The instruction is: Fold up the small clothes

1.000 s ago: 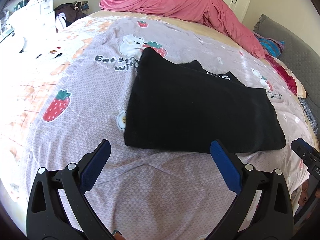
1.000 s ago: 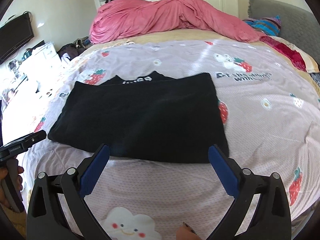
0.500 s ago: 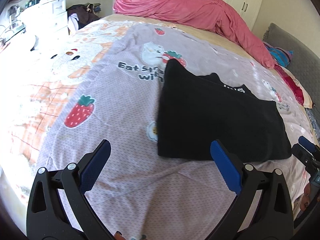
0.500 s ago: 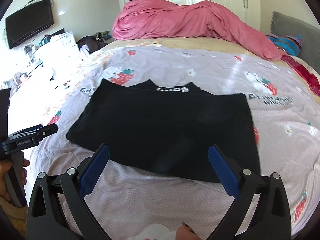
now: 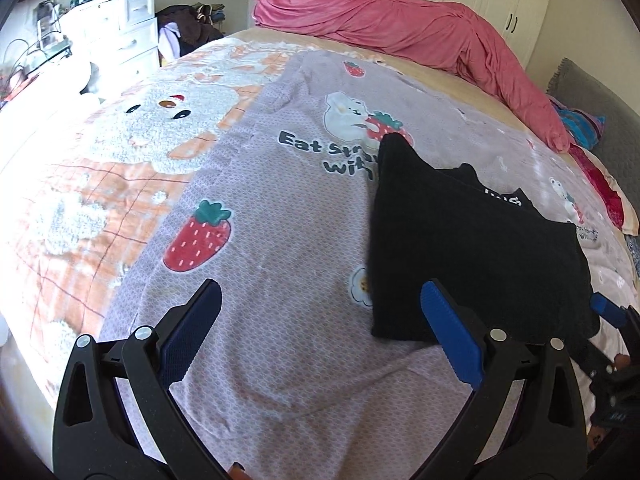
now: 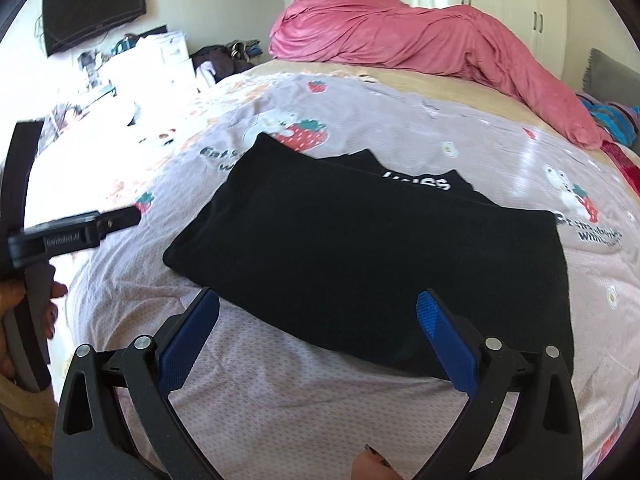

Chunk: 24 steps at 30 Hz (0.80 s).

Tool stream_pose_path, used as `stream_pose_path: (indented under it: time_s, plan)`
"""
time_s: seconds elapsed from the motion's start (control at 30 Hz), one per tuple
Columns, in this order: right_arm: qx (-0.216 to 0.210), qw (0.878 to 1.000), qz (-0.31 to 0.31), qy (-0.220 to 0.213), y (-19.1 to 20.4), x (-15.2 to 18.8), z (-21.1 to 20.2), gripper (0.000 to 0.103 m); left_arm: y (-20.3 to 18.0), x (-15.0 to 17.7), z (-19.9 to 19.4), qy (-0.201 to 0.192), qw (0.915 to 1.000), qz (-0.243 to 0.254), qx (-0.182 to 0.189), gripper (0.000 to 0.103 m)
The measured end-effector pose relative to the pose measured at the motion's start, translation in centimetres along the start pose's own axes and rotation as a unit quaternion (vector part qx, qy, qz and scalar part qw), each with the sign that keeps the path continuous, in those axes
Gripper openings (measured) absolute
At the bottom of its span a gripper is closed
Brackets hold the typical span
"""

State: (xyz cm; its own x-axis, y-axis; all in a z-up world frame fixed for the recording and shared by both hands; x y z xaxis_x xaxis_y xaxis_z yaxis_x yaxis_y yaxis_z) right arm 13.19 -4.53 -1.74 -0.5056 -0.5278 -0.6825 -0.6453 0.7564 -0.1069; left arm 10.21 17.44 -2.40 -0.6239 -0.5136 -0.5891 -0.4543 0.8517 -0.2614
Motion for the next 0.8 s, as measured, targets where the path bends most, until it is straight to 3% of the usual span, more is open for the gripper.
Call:
stream_pose_path:
  time_s: [0.6,0.8]
  plan:
    - [-0.003,0.994,-0.100,0.031,5.5,-1.2,6.5,0.099,1.4,-3.3,3.4,0.001,0.9998,-0.010,-0.019,0.094]
    - [0.016,0.988,-0.145,0.043,7.3,-1.0,8.9,0.099,1.1,-4.2,4.6,0.002,0.9997,-0.007,-0.023,0.094]
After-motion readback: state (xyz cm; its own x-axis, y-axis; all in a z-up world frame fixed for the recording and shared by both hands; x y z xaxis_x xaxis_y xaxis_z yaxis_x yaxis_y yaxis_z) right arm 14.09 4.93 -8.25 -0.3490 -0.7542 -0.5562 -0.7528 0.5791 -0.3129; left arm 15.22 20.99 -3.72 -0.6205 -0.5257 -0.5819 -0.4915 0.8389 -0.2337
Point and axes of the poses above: each gripper's, at about its wrist camera, not at the fingertips, and z roughly the way its jaws point, y to its left, x to its underside, the point moved 6 cm from there along z, roughly the way its jaws point, and after that the axes turned 12 degrees about -z, right-handed, at the moved point
